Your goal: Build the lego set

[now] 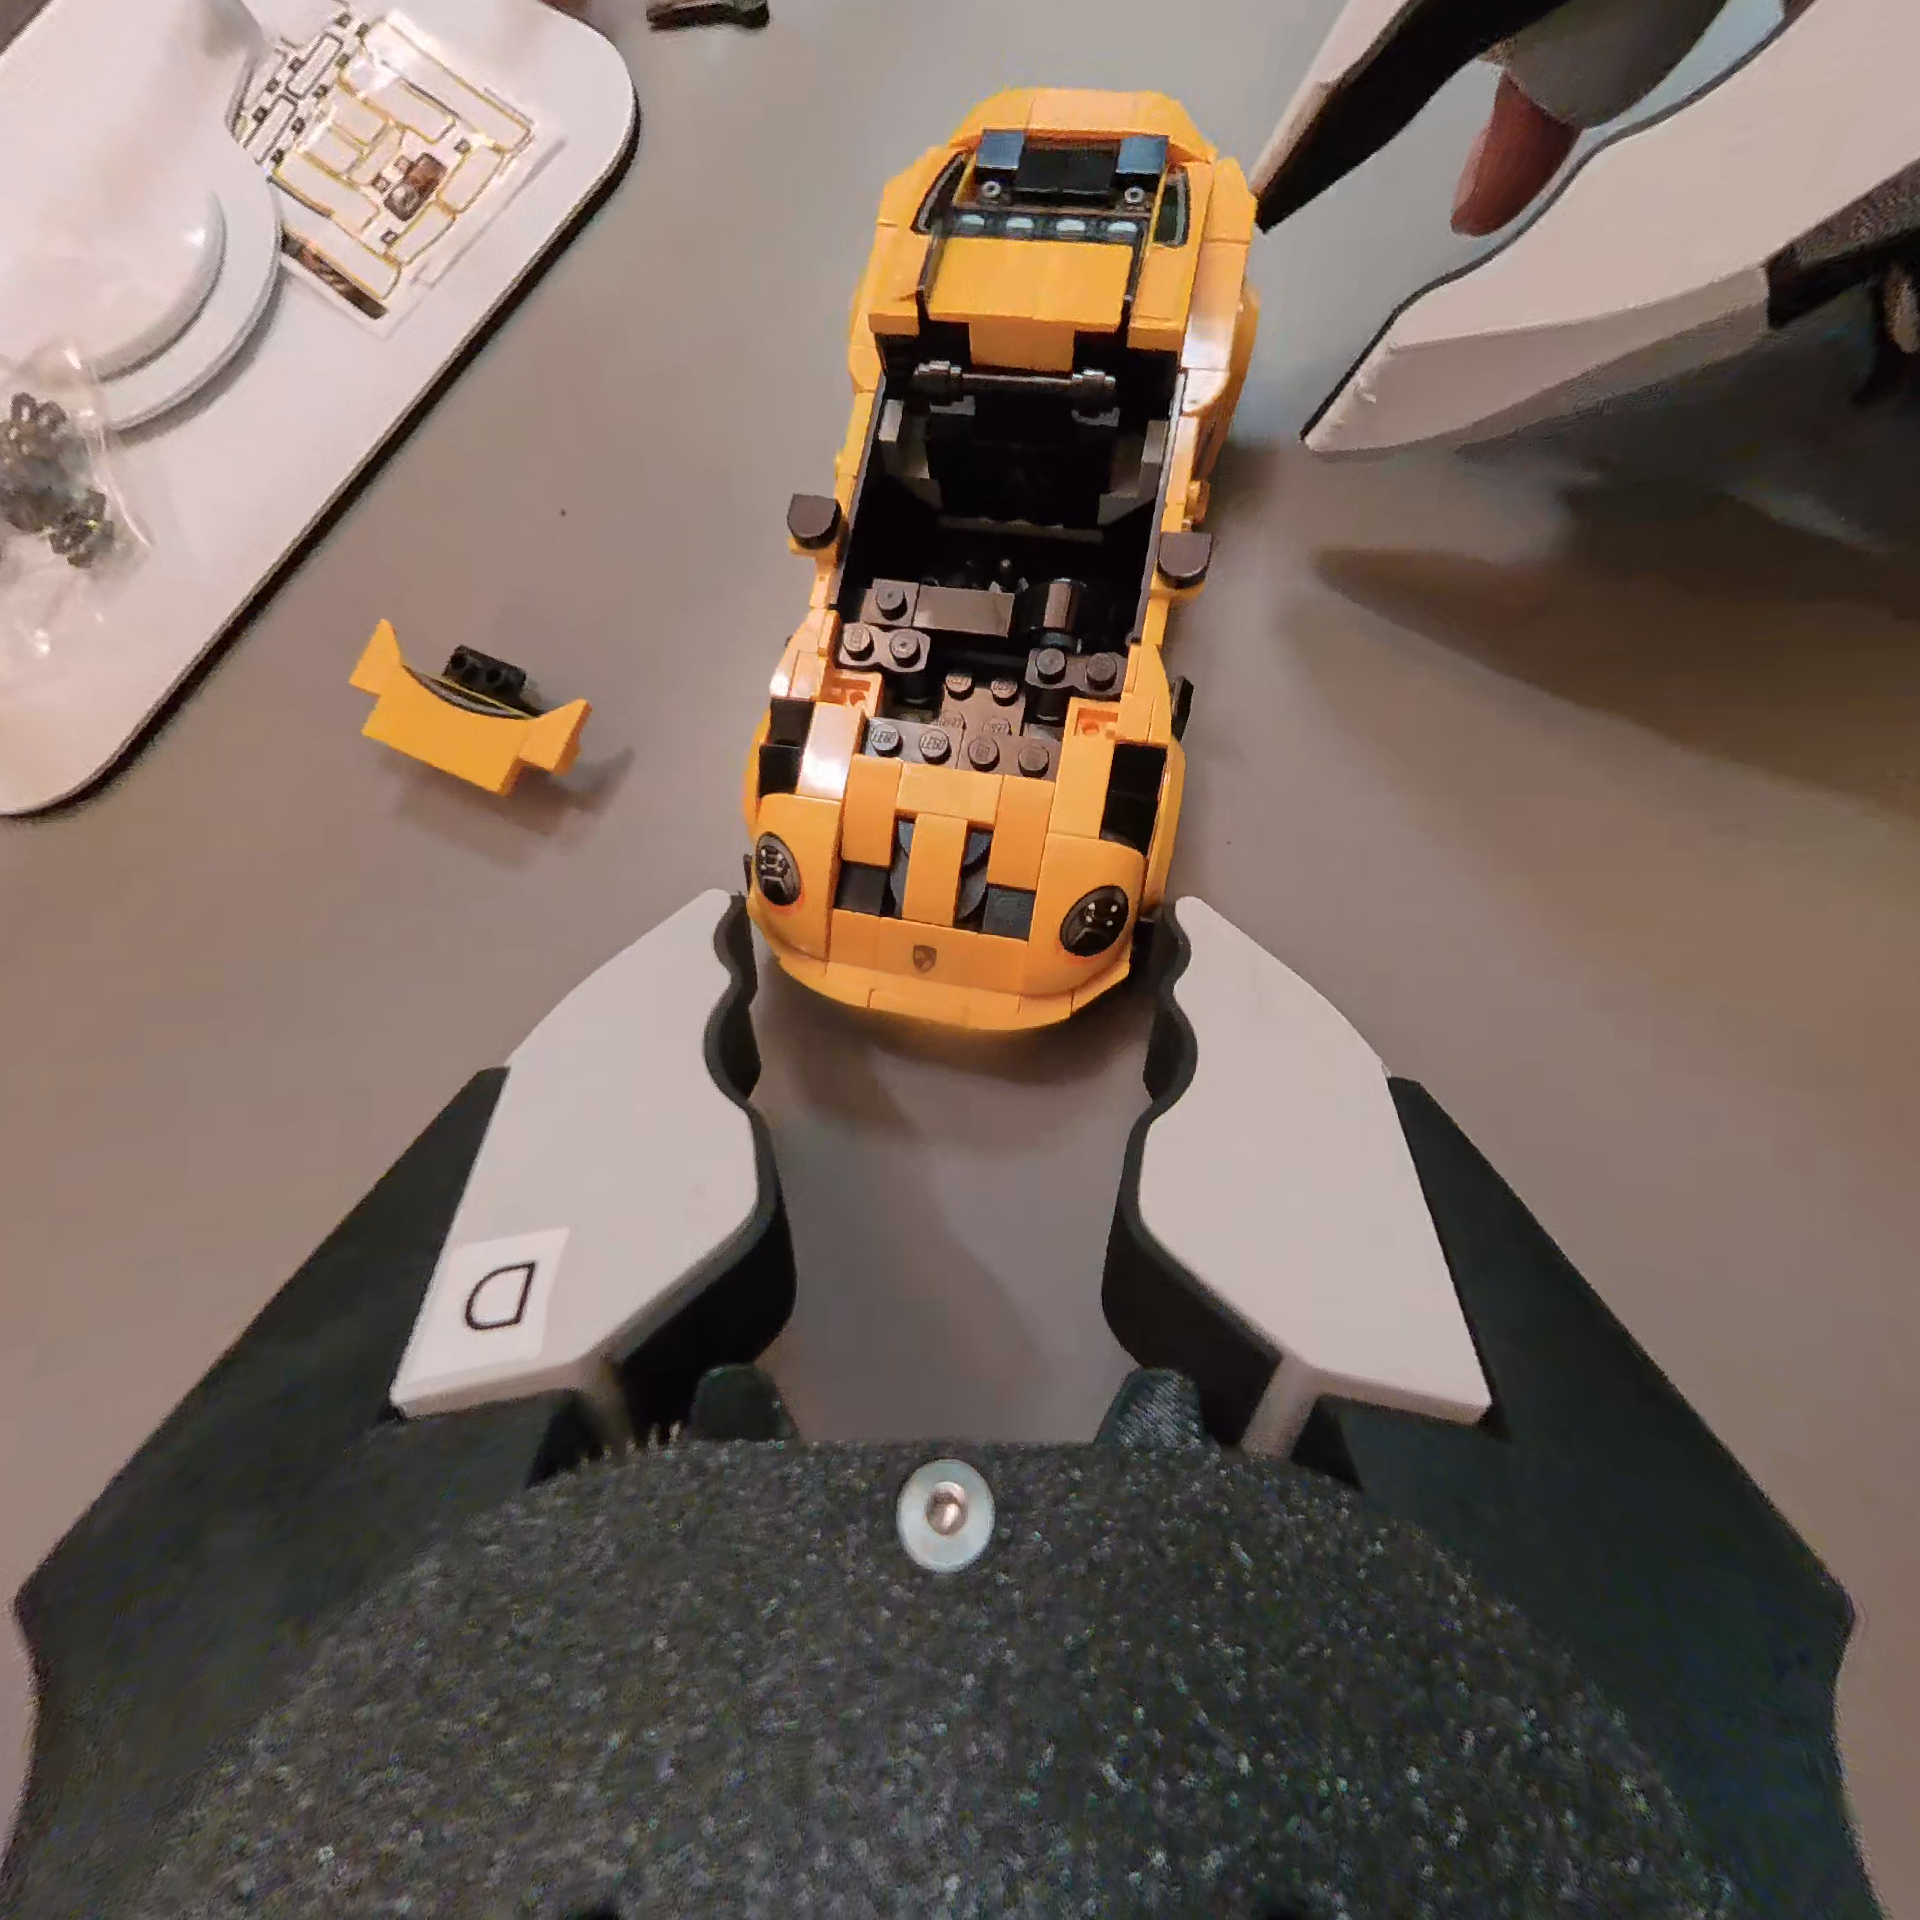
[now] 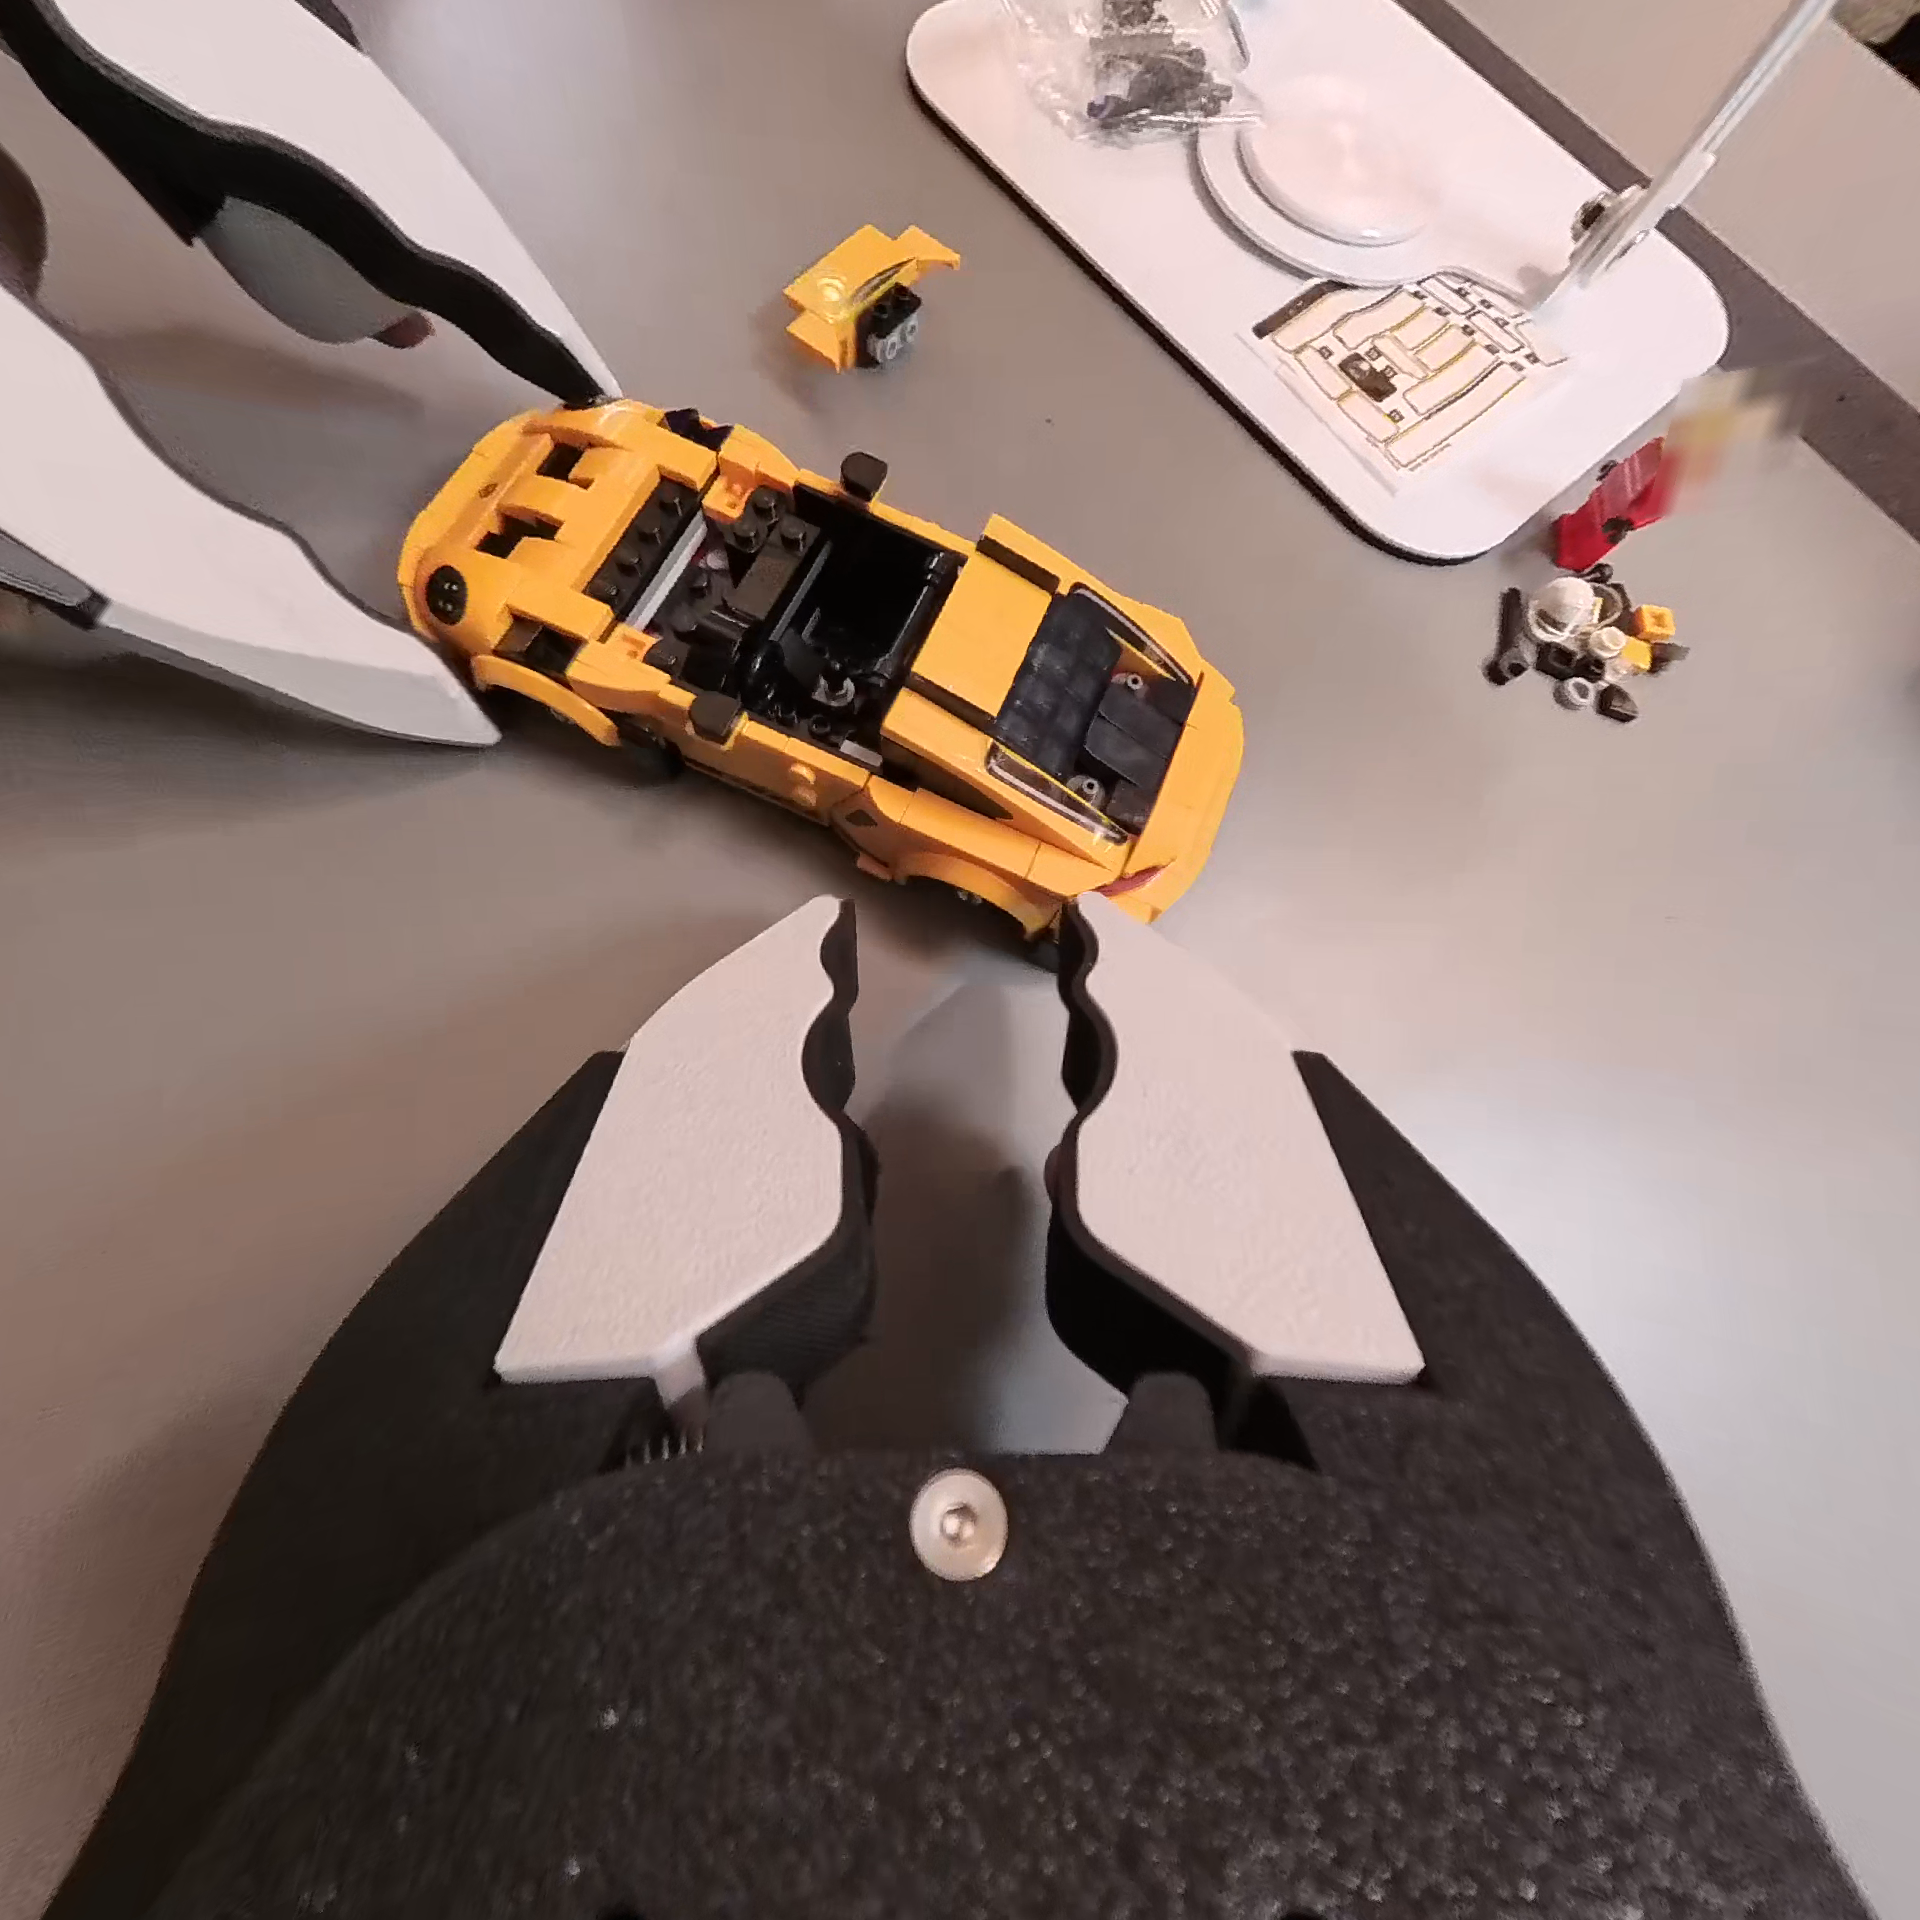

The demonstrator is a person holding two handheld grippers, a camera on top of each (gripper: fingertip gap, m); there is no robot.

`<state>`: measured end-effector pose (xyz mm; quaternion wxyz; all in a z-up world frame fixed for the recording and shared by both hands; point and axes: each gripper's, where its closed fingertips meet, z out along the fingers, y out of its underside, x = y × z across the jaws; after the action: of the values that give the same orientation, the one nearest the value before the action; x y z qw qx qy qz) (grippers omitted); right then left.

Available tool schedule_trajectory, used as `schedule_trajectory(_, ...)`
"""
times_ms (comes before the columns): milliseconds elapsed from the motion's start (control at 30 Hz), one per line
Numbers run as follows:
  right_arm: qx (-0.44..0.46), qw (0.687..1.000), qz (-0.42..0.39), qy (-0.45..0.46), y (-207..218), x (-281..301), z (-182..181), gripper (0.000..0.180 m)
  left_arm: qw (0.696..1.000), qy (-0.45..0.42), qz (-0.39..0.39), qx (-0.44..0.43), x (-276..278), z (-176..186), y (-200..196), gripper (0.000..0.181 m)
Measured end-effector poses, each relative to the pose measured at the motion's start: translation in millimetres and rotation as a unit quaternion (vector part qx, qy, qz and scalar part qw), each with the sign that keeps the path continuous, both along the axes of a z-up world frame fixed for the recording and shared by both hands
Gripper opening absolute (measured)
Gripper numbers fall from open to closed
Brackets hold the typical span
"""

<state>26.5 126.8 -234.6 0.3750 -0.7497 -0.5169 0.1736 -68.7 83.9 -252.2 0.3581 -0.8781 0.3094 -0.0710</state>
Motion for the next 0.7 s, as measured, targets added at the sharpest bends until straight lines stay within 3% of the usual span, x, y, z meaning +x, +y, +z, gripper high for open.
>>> schedule_trajectory(133, 0.003, 1.0, -0.002, 0.002, 2.3, 3.2, 1.8, 0.037, 0.994, -0.092, -0.055, -0.033, 5.6, 16.2, -12.9, 0.079)
schedule_trajectory(300, -0.001, 1.0, 0.01, 0.019, 3.3, 4.6, 9.3, 0.037, 0.981, -0.183, -0.069, 0.016, -24.6, 62.2, 6.4, 0.067)
schedule_trajectory(400, -0.006, 1.0, 0.014, 0.026, 3.4, 5.0, 9.9, 0.036, 0.989, -0.121, -0.074, 0.041, -51.2, 54.3, 39.8, 0.061)
schedule_trajectory(500, 0.0, 1.0, 0.014, 0.026, 3.8, 7.7, 10.2, 0.035, 0.993, -0.042, -0.108, 0.011, -70.1, 21.9, 60.8, 0.039)
schedule_trajectory(700, -0.005, 0.999, 0.015, 0.037, 5.2, 11.0, 10.6, 0.032, 0.99, -0.025, -0.14, -0.011, -65.8, 2.8, 80.7, 0.046)
